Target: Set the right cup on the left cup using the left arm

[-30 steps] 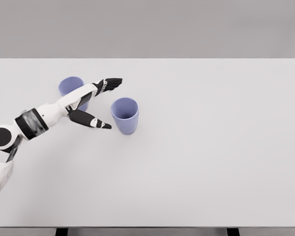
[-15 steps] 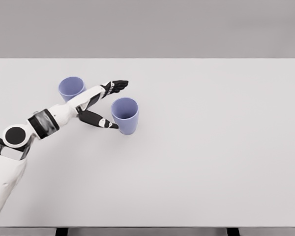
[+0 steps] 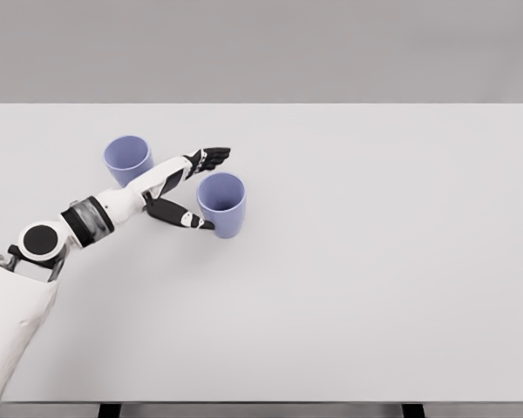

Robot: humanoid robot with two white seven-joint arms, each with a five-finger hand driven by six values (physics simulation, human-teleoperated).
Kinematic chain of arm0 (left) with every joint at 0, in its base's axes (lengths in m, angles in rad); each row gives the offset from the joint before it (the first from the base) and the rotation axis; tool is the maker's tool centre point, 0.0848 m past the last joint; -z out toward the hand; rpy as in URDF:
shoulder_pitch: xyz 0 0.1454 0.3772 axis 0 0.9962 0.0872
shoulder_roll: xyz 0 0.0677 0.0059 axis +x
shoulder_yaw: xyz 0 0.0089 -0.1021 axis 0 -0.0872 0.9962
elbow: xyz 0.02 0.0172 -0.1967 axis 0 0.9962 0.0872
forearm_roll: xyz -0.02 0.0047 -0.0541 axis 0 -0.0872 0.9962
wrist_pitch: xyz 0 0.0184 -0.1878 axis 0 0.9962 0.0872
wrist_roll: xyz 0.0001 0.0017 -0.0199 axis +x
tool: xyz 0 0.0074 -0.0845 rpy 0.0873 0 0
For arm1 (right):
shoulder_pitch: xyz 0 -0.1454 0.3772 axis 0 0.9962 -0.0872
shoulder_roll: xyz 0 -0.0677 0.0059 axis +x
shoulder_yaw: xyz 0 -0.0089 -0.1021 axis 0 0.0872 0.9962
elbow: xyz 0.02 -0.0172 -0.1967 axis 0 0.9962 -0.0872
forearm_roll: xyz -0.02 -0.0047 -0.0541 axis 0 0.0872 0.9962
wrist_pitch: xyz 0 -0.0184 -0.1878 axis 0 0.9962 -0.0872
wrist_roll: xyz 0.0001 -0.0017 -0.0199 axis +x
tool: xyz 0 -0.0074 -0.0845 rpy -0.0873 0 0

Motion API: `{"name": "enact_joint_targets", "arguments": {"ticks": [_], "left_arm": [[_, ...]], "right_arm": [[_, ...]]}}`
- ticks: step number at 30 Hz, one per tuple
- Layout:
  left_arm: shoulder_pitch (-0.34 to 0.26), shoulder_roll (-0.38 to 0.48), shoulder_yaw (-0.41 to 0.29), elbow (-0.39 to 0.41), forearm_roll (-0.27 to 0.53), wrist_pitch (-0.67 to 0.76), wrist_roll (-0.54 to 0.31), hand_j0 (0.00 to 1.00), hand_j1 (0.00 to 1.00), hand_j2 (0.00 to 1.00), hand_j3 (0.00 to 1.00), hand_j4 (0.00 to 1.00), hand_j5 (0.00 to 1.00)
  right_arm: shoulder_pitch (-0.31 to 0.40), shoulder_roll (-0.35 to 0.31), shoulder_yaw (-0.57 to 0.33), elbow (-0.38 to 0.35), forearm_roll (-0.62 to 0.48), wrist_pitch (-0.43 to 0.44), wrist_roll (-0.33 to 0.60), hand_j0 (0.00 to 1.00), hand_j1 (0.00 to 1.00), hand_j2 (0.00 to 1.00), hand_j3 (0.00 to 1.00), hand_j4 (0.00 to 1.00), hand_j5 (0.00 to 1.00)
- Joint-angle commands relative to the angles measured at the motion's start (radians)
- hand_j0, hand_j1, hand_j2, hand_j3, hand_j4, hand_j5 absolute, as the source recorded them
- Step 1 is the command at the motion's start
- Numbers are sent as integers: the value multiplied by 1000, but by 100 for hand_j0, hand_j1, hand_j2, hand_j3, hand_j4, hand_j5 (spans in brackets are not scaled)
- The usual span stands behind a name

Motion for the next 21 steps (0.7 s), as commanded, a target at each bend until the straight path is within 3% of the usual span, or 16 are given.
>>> {"name": "enact_joint_targets", "arguments": {"ticks": [1,21], "left_arm": [[0,-2,-2,12,6,-1,0,100,100,100,100,100,100],[-14,-20,-17,24,6,-1,0,100,100,100,100,100,100]], "right_arm": [[0,0,0,-1,-1,0,0,100,100,100,100,100,100],[0,0,0,-1,-1,0,0,100,100,100,100,100,100]]}}
